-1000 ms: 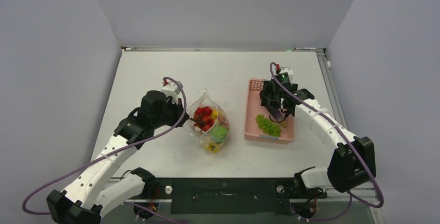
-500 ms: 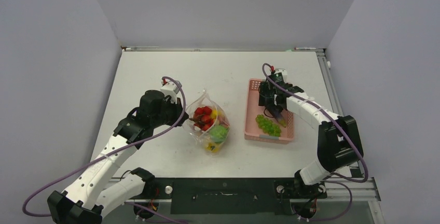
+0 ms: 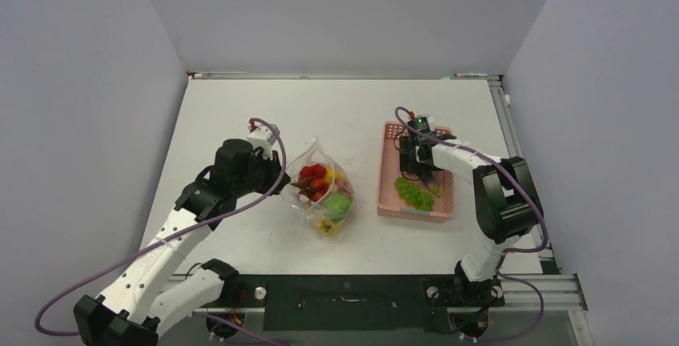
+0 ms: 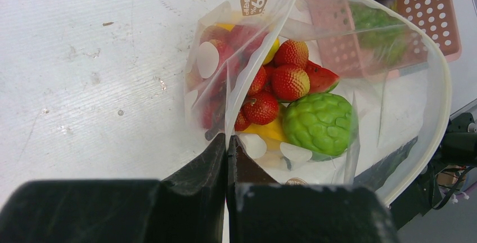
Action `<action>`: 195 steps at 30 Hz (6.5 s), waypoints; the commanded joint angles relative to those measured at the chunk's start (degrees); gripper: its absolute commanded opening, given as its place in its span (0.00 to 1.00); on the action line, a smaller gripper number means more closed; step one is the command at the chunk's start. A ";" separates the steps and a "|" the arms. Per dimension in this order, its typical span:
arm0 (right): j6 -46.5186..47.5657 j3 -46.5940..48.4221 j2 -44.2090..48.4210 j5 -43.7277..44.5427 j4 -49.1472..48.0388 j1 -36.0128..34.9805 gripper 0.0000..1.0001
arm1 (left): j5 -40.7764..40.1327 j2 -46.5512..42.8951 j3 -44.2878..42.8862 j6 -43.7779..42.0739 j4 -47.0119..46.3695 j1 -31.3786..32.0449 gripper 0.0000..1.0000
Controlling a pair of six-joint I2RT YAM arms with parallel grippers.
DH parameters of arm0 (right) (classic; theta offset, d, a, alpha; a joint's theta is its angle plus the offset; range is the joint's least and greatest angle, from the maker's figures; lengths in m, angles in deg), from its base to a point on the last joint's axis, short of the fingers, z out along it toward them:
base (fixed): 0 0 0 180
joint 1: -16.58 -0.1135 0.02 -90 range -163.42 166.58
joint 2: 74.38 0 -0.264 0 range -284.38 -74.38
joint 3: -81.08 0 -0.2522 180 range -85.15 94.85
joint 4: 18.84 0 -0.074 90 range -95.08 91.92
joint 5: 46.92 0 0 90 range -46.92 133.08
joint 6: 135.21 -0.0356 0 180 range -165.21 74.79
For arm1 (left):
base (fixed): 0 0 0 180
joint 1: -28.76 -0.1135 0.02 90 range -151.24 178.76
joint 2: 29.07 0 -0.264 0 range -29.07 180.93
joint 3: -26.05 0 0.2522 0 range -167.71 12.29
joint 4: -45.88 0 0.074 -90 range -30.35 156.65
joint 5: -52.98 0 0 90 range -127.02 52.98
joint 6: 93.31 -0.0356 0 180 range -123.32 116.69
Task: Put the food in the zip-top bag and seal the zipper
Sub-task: Pick up the fake vegetable from the bin, then place the fake vegetable in the zipper food storage bag.
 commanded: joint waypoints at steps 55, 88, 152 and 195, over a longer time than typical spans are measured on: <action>-17.99 14.07 29.22 -10.47 -21.25 -31.64 0.15 | 5.87 1.42 -3.12 4.07 -3.58 -1.25 0.00; -20.16 -2.84 22.91 14.63 -31.97 -49.76 0.21 | 12.41 3.03 -6.15 10.74 -5.18 -1.16 0.00; -17.50 19.59 14.57 1.64 2.42 -39.77 0.41 | 13.96 5.27 -7.10 9.56 -4.85 -1.25 0.00; -13.61 16.22 10.62 -5.26 9.23 -47.85 0.25 | 15.19 6.29 -9.84 10.84 -5.51 -1.25 0.00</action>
